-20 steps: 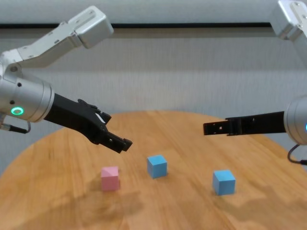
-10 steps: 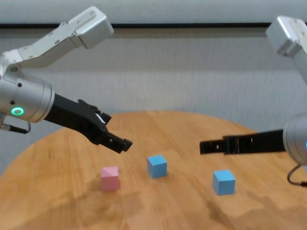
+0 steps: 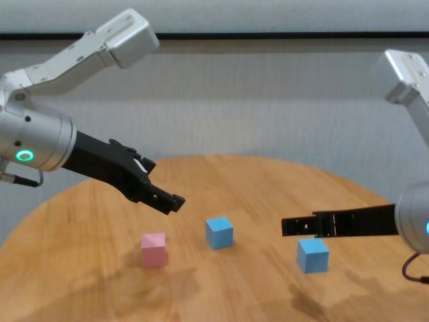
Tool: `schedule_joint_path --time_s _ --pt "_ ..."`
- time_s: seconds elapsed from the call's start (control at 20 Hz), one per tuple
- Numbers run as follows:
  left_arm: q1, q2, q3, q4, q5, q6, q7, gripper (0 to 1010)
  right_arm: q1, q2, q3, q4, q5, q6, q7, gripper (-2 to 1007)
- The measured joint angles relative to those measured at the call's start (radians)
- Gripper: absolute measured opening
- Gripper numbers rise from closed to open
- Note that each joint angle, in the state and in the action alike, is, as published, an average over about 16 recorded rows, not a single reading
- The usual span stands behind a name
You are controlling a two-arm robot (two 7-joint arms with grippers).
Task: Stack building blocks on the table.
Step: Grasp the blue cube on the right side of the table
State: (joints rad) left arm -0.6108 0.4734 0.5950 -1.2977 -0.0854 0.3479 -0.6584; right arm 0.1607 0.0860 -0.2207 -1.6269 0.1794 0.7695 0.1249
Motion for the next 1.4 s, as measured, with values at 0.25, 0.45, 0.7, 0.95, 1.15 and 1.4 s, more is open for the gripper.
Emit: schedule_joint_path --time_s 0.25,0.45,0.7,0.95,1.15,1.4 --pt "0.0 0.0 0.0 0.0 0.0 0.0 0.0 1002 0.002 -0.005 -0.004 0.024 -0.015 -0.008 0.006 1000" --pt "0.0 0.0 0.0 0.001 0.0 0.0 0.0 1002 0.005 -0.008 -0.008 0.039 -0.028 -0.012 0.009 1000" --pt "0.0 0.0 0.0 0.001 0.0 0.0 0.0 1002 0.009 -0.013 -0.01 0.056 -0.043 -0.016 0.012 1000" --pt "0.0 0.0 0.0 0.001 0.0 0.0 0.0 1002 0.012 -0.019 -0.01 0.068 -0.058 -0.021 0.013 1000" --pt "0.0 0.0 0.0 0.001 0.0 0.0 0.0 1002 0.015 -0.024 -0.009 0.078 -0.07 -0.025 0.013 1001" --pt "0.0 0.0 0.0 0.001 0.0 0.0 0.0 1002 0.021 -0.031 -0.007 0.09 -0.086 -0.029 0.012 1001"
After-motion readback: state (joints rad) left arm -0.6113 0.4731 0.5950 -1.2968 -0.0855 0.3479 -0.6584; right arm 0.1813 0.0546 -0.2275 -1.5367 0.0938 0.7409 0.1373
